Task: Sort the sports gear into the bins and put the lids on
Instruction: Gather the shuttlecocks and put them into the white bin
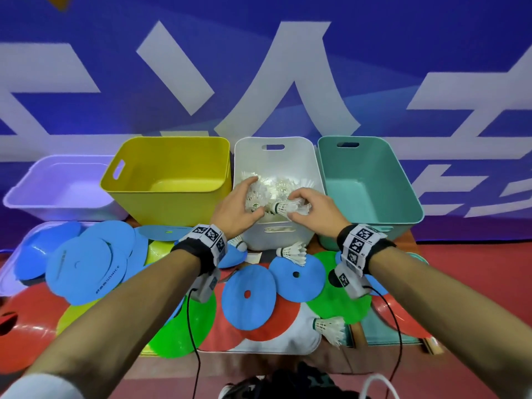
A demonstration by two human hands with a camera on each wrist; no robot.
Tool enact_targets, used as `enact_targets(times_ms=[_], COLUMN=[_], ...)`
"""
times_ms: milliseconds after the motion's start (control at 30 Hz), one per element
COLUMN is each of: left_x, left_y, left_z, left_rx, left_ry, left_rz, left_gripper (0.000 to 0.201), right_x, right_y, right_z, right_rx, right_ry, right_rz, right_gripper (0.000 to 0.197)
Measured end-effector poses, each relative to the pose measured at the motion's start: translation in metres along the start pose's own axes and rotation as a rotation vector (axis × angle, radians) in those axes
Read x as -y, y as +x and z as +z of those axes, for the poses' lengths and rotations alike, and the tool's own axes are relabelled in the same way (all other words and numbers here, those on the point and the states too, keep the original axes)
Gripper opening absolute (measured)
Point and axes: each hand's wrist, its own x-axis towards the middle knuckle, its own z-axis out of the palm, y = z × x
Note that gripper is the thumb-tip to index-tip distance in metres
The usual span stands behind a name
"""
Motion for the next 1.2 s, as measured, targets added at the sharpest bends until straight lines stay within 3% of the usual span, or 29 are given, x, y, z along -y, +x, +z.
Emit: enact_targets(times_ms=[100,333,467,600,733,933,1133,1200], left_x=[0.002,0.000,0.002,0.004,0.002,0.006,-0.003,-0.010], left_y=[0.013,0.046,0.065,0.077,0.080,0.077,0.077,0.080], left_z=[-0.001,-0.011,-0.013,-0.011,-0.006,-0.002,-0.001,0.001], left_rx=[0.039,0.134,0.205,0.093,0.099,0.104,0.090,0.106], left_ry=[0.047,0.150,0.099,-0.011,0.041,0.079,-0.049,-0.039], left_rz=[-0.026,-0.085,-0.096,-0.064,-0.084,-0.061,0.065,0.047], left_gripper=[0.070,0.075,0.092,0.105,0.094,0.061,0.061,0.068], right_x=[-0.003,-0.009,-0.013,-0.014,-0.016,-0.016,-0.012,-0.010], right_y=[0.016,0.046,0.057,0.063,0.060,0.051,0.046,0.042], right_z=[0.005,0.007,0.006,0.002,-0.005,-0.007,-0.007,-0.012], right_rx=[0.105,0.190,0.167,0.093,0.086,0.217,0.180,0.156], right_ry=[-0.093,-0.243,-0.407,-0.484,-0.474,-0.420,-0.323,-0.308], right_rz=[0.020,0.092,0.172,0.272,0.258,0.163,0.175,0.182], right_gripper=[0.036,0.047,0.048,0.051,0.054,0.057,0.062,0.065])
